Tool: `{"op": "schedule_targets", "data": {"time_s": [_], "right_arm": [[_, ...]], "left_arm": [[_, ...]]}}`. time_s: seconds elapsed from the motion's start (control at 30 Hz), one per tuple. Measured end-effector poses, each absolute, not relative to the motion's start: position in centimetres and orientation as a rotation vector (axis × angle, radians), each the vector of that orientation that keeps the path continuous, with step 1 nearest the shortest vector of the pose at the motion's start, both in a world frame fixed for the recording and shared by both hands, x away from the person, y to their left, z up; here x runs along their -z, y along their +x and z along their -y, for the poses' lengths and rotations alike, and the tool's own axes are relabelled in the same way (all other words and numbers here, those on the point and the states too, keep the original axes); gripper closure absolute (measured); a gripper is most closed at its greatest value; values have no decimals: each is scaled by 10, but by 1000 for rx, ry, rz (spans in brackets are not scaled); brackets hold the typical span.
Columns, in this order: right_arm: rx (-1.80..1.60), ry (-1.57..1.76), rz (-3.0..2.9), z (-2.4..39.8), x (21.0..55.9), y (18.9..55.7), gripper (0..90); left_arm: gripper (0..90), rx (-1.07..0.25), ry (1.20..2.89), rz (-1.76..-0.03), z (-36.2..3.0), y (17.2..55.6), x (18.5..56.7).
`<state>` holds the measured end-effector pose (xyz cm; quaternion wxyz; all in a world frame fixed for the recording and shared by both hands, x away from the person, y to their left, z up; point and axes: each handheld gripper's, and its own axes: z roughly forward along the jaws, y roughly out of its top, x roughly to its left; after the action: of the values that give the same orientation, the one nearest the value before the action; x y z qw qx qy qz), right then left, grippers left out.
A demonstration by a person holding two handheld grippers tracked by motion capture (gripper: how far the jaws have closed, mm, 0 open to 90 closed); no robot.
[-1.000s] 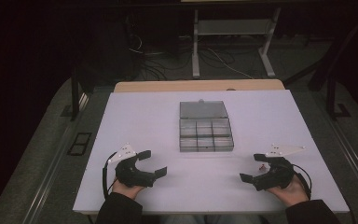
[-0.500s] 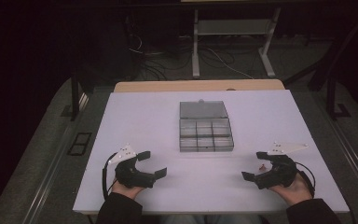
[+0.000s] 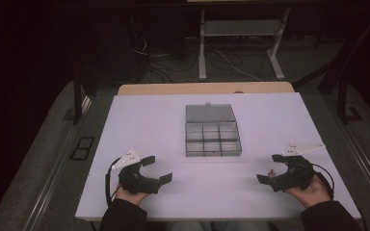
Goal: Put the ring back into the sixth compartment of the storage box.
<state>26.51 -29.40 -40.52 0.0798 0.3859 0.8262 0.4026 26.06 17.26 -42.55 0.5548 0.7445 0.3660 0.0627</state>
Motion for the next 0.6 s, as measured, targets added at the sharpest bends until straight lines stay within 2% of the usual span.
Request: {"op": "schedule_targets", "data": {"time_s": [0.6], "right_arm": [[-1049,1133,-2593,299,407,275,5]], "left_arm": [[0,-143,1755,-878,-173,260,426]]}}
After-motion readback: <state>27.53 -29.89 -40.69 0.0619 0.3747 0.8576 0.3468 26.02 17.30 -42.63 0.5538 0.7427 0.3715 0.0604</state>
